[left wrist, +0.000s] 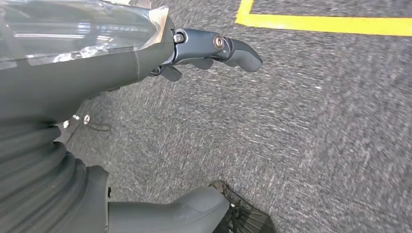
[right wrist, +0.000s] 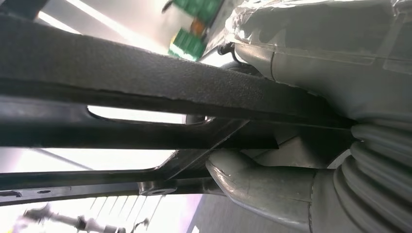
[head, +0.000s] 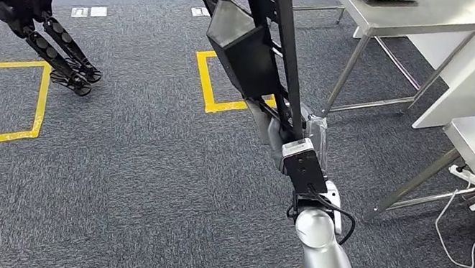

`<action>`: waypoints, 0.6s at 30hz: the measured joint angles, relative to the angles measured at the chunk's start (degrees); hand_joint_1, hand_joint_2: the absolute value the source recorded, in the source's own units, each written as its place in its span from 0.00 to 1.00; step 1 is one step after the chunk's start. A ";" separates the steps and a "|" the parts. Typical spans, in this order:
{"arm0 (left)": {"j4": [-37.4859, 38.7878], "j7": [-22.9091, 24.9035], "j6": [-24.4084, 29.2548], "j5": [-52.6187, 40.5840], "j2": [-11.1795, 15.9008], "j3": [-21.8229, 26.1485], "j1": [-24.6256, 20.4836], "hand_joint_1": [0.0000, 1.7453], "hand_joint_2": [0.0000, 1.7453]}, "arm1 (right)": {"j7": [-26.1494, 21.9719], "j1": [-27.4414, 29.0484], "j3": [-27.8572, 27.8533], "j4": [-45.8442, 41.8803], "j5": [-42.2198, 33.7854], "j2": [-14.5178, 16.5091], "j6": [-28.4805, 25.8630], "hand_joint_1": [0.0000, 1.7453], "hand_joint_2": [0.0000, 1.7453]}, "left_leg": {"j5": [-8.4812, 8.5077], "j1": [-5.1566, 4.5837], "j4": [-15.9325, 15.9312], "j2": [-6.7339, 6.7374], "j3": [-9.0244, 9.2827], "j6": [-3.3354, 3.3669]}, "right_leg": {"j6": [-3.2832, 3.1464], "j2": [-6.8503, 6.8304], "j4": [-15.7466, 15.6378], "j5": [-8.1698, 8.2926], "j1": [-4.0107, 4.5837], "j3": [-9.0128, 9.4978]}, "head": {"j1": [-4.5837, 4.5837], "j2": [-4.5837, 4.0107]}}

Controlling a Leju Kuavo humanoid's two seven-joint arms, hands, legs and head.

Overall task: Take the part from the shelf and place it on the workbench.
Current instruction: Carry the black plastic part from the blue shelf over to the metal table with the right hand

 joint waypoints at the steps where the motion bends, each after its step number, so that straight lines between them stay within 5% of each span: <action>1: -0.01 0.00 -0.09 -0.10 0.02 0.03 -0.03 0.00 1.00 | 0.11 -0.02 0.02 0.00 0.23 -0.01 -0.24 1.00 1.00 | -0.14 -0.12 0.11 0.53 0.06 -0.31 | -0.33 -0.33 -1.15 0.23 0.18 0.60 | -0.05 0.00; 3: -0.01 0.00 -0.15 -0.20 0.01 0.08 -0.16 0.00 1.00 | 0.30 0.01 0.03 -0.01 0.44 -0.11 -0.50 1.00 1.00 | -0.37 0.06 0.20 1.35 0.17 -0.94 | -1.12 1.04 -1.35 0.50 0.24 0.51 | -0.15 0.00; 5: -0.01 -0.01 -0.16 -0.24 -0.01 0.12 -0.31 0.00 1.00 | 0.40 -0.06 0.01 -0.02 0.56 -0.20 -0.60 1.00 1.00 | -1.88 0.55 1.96 -0.84 -0.44 -1.56 | -1.99 2.36 -1.52 0.76 -0.11 0.54 | -0.20 0.00; 7: 0.02 -0.02 -0.16 -0.25 -0.03 0.16 -0.23 0.00 1.00 | 0.44 -0.17 0.11 -0.01 0.88 -0.10 -0.82 1.00 1.00 | -5.57 0.81 8.42 -4.37 -3.30 -1.87 | -2.79 3.61 -1.60 0.91 -0.21 0.58 | -0.33 0.00; 9: 0.03 -0.02 -0.16 -0.23 -0.03 0.21 -0.05 0.00 1.00 | 0.47 -0.12 0.30 0.03 1.36 0.02 -1.15 1.00 1.00 | -8.45 0.82 15.89 -5.52 -7.05 -1.87 | -3.11 4.96 -1.58 0.93 0.06 0.56 | -0.41 0.00; 10: 0.03 -0.02 -0.16 -0.23 -0.02 0.23 0.00 0.00 1.00 | 0.49 -0.09 0.36 0.07 1.62 0.03 -1.35 1.00 1.00 | -8.36 0.82 17.40 -5.62 -8.04 -1.78 | -3.14 5.72 -1.57 0.94 0.19 0.58 | -0.42 0.00; 12: 0.02 -0.02 -0.15 -0.21 -0.01 0.29 0.03 0.00 1.00 | 0.53 -0.07 0.39 0.15 2.12 0.03 -1.68 1.00 1.00 | -5.07 0.82 14.18 -6.07 -7.03 -1.36 | -3.14 7.38 -1.50 0.95 0.34 0.74 | -0.42 0.00; 14: 0.02 -0.02 -0.13 -0.18 0.02 0.40 0.02 0.00 1.00 | 0.55 -0.27 0.46 0.21 2.43 0.05 -1.92 1.00 1.00 | -0.86 0.94 6.27 -8.75 -3.59 -0.75 | -3.06 8.82 -1.35 0.97 0.47 0.78 | -0.39 0.00; 16: 0.03 -0.03 -0.10 -0.15 0.05 0.49 0.02 0.00 1.00 | 0.59 -0.61 0.59 0.36 2.59 0.09 -2.10 1.00 1.00 | 0.45 0.94 1.79 -11.24 -1.69 -0.44 | -2.71 10.11 -1.21 1.15 0.39 0.30 | -0.39 0.00; 18: 0.03 -0.03 -0.04 -0.09 0.05 0.57 -0.02 0.00 1.00 | 0.63 -0.82 0.69 0.51 2.60 0.08 -2.17 1.00 1.00 | 0.31 0.70 1.05 -10.78 -1.44 -0.32 | -1.97 11.52 -1.31 1.52 0.11 -0.35 | -0.41 0.00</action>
